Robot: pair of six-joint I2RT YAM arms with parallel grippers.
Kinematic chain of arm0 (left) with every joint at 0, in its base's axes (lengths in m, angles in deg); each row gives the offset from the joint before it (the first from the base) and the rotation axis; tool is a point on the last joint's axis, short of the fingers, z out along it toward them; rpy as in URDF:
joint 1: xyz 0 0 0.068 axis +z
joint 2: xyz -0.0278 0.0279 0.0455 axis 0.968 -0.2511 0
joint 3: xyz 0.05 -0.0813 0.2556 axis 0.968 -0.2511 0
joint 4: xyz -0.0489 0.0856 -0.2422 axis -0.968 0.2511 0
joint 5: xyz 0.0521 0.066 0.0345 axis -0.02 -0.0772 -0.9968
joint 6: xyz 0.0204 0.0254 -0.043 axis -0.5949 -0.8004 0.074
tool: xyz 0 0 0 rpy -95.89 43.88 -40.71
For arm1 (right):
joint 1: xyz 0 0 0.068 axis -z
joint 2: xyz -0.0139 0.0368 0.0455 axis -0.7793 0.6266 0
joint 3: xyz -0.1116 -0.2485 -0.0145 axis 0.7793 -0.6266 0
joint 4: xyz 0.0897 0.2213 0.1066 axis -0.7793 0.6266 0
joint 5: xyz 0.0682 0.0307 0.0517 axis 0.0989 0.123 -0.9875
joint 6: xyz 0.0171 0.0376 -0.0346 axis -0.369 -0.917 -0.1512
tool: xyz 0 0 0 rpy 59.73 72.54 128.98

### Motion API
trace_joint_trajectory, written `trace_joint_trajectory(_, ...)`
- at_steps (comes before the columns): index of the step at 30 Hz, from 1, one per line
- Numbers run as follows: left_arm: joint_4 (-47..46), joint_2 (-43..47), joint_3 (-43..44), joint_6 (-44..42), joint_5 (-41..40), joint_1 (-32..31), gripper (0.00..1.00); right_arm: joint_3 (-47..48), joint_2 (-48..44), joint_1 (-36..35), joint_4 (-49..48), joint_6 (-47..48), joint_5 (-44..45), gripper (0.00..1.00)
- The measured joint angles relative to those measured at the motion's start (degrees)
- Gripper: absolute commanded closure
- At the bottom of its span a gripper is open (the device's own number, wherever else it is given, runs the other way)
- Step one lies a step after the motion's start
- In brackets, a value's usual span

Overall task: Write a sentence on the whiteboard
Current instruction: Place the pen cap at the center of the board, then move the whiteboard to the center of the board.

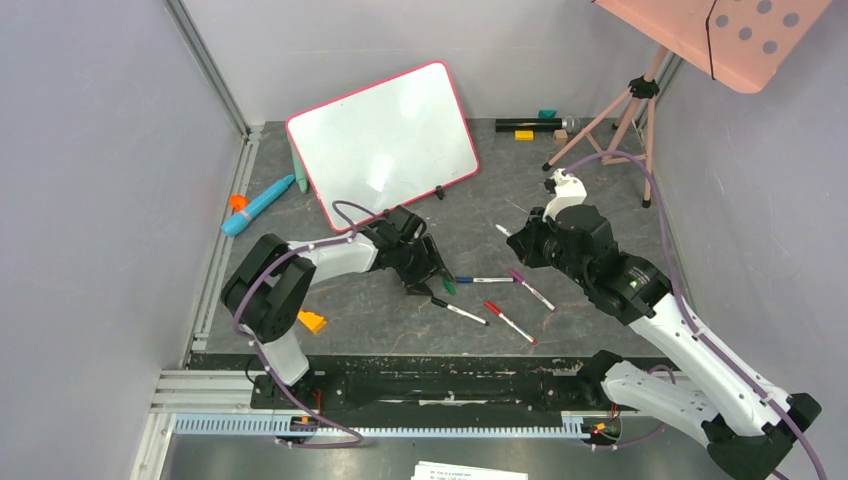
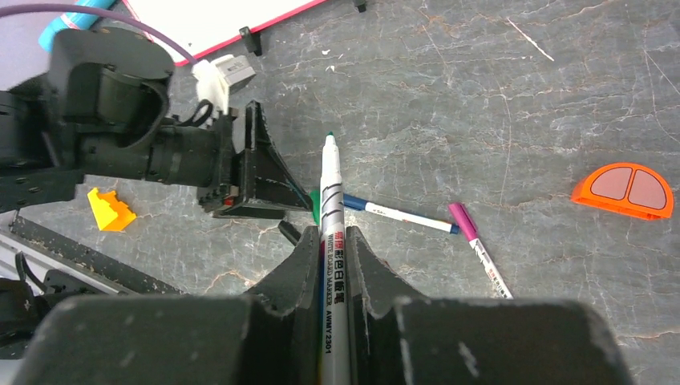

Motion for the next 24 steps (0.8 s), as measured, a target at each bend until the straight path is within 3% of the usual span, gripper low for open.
trace_joint_trajectory(5, 6.3, 6.8, 0.0, -2.2, -2.2, 0.0, 0.02, 0.6, 2.8, 0.0, 0.0, 0.9, -0.1, 1.00)
trace_joint_trajectory(6, 7.8, 9.3, 0.0, -3.0, -3.2, 0.0, 0.00, 0.9, 3.7, 0.0, 0.0, 1.1, -0.2, 1.00)
trace_joint_trajectory(16, 18.9, 31.7, 0.8, -12.4, -13.3, 0.5, 0.00, 3.6, 7.8, 0.0, 0.6, 2.7, -0.1, 1.00)
trace_joint_trajectory(24, 21.9, 51.5, -7.9, -18.1, -22.7, 1.1, 0.00, 4.9, 9.9, 0.4, 0.6, 2.8, -0.3, 1.00)
